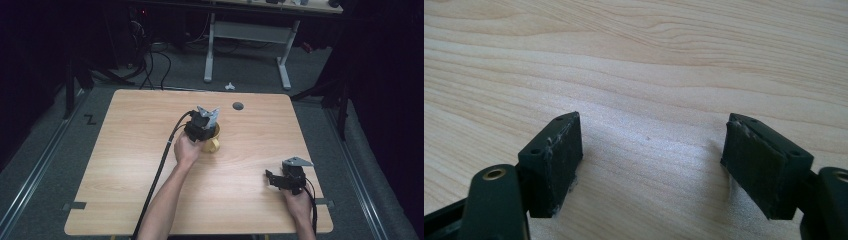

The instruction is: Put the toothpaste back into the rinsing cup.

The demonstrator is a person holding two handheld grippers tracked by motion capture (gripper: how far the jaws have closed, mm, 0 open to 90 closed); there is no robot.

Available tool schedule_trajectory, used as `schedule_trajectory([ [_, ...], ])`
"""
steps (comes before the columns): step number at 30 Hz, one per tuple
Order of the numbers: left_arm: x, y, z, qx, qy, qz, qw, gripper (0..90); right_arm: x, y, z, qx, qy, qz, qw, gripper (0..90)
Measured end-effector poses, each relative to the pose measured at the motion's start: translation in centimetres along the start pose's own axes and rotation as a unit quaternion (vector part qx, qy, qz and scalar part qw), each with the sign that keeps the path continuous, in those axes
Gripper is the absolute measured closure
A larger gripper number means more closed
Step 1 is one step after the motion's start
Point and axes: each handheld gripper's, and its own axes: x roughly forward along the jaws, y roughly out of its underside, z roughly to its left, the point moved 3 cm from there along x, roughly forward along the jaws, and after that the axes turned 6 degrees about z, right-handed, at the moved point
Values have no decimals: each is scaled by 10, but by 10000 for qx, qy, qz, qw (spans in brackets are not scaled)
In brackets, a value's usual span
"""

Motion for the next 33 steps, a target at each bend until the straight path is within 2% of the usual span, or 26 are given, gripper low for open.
schedule_trajectory([
  [7, 3, 2, 1, 1, -22, 105, 9999, 625, 0, 0, 0, 1, -1, -1, 10000, 239],
  [16, 2, 2, 2, -63, 20, 59, 10000, 620, 0, 0, 0, 0, 0, 0, 10000, 239],
  [22, 1, 2, 1, -11, 27, 56, 10000, 612, 0, 0, 0, 0, 0, 0, 10000, 239],
  [33, -3, 3, 4, -25, -4, 31, 10000, 547, 0, 0, 0, 2, 0, 0, 10000, 239],
])
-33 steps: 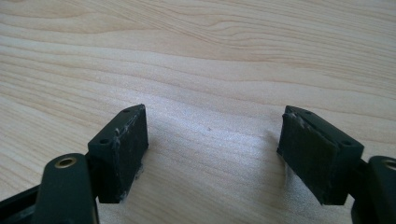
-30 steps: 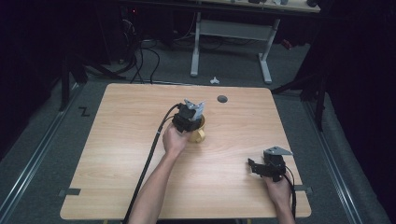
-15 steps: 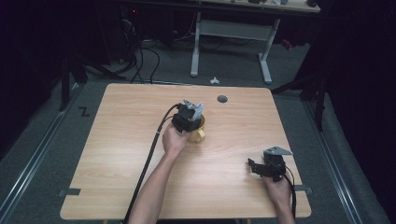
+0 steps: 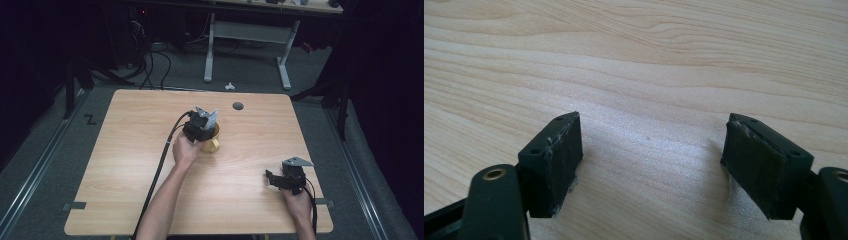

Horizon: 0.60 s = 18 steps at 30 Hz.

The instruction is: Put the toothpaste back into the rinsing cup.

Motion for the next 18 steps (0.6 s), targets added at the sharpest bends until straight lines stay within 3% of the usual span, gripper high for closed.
schedule_trajectory([
  [8, -6, 0, 1, -17, 44, -86, 10000, 429, 0, 0, 0, 0, 0, 1, 10000, 239],
  [18, -15, -1, -1, 12, 91, -207, 9997, 386, 0, 0, 0, -1, 1, 0, 10000, 238],
])
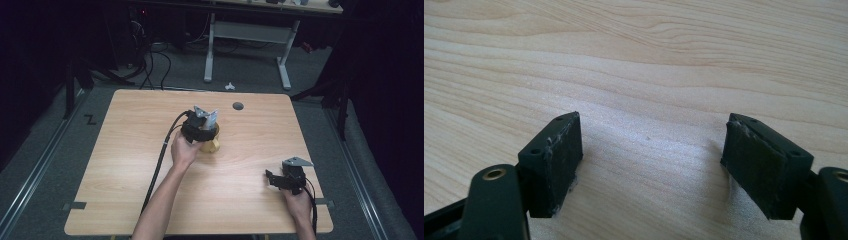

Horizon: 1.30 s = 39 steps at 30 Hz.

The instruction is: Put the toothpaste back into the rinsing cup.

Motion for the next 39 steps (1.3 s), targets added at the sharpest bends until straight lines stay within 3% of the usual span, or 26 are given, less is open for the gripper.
schedule_trajectory([
  [39, -40, 10, 4, 158, 24, -324, 9993, 376, 0, 0, 0, 0, 0, 1, 10000, 239],
])
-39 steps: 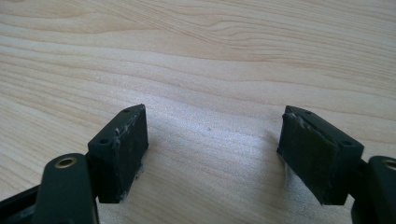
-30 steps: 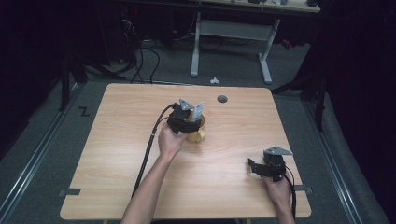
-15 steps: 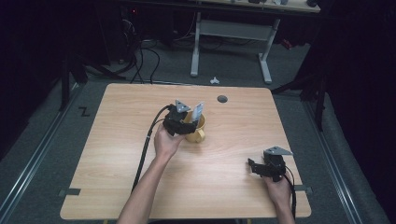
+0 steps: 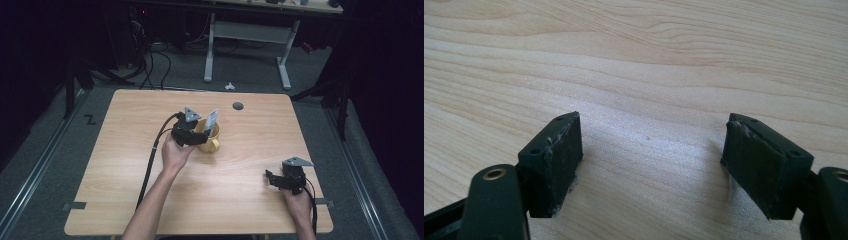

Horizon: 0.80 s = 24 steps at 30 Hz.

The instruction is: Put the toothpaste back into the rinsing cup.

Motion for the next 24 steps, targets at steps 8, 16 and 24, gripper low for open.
schedule_trajectory([
  [8, -9, 2, 3, -57, 39, -74, 9999, 379, 0, 0, 0, 0, 0, 0, 10000, 239],
  [16, -18, 8, 11, -176, -10, -153, 9997, 379, 0, 0, 0, 1, 0, -1, 10000, 239],
  [24, -28, 12, 16, -230, -28, -200, 9995, 379, 0, 0, 0, 2, -1, -1, 10000, 239],
])
